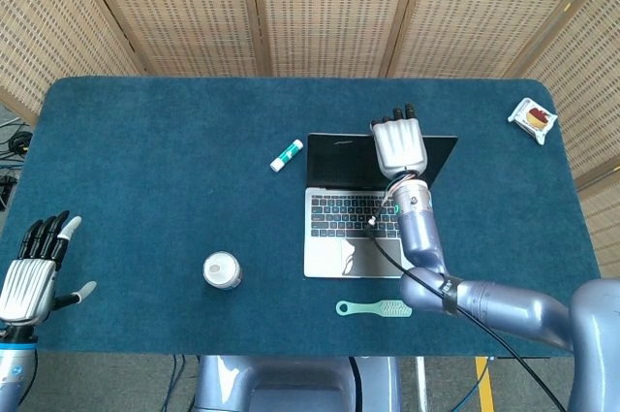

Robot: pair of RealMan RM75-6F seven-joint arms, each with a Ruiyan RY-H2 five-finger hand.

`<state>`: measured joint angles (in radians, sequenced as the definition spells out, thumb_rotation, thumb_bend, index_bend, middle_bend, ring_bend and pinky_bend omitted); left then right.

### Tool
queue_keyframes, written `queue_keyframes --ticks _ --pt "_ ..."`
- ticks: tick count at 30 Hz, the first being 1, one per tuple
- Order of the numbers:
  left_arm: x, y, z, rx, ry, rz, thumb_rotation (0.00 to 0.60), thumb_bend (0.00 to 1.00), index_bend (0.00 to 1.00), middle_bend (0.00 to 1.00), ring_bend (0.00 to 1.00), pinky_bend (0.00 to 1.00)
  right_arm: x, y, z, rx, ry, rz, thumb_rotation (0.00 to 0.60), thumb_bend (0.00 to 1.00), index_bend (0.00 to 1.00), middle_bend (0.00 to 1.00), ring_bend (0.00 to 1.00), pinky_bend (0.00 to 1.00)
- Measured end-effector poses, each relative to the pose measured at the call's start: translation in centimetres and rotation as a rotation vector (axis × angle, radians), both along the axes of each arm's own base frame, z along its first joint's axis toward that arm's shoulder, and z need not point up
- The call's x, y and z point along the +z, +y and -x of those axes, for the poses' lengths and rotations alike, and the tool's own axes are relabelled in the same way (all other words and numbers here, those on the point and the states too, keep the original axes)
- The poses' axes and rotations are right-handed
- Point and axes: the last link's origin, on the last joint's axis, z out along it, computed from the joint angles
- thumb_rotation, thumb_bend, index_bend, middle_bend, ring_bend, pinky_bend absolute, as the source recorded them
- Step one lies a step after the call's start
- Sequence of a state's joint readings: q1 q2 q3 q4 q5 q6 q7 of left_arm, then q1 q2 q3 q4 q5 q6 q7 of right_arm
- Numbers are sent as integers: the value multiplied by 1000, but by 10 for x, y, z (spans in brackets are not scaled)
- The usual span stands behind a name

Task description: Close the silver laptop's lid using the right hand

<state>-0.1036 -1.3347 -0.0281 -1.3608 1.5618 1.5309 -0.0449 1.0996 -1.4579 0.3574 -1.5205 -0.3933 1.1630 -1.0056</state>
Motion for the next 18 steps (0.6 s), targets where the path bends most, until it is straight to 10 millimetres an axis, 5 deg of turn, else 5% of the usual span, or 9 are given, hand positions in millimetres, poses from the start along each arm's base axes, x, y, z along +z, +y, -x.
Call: queue_keyframes --ticks 18 --pt "-1 -3 -4 -18 3 4 600 13 0 0 0 0 3 26 -9 -77 -18 -10 600 1000 401 404 200 123"
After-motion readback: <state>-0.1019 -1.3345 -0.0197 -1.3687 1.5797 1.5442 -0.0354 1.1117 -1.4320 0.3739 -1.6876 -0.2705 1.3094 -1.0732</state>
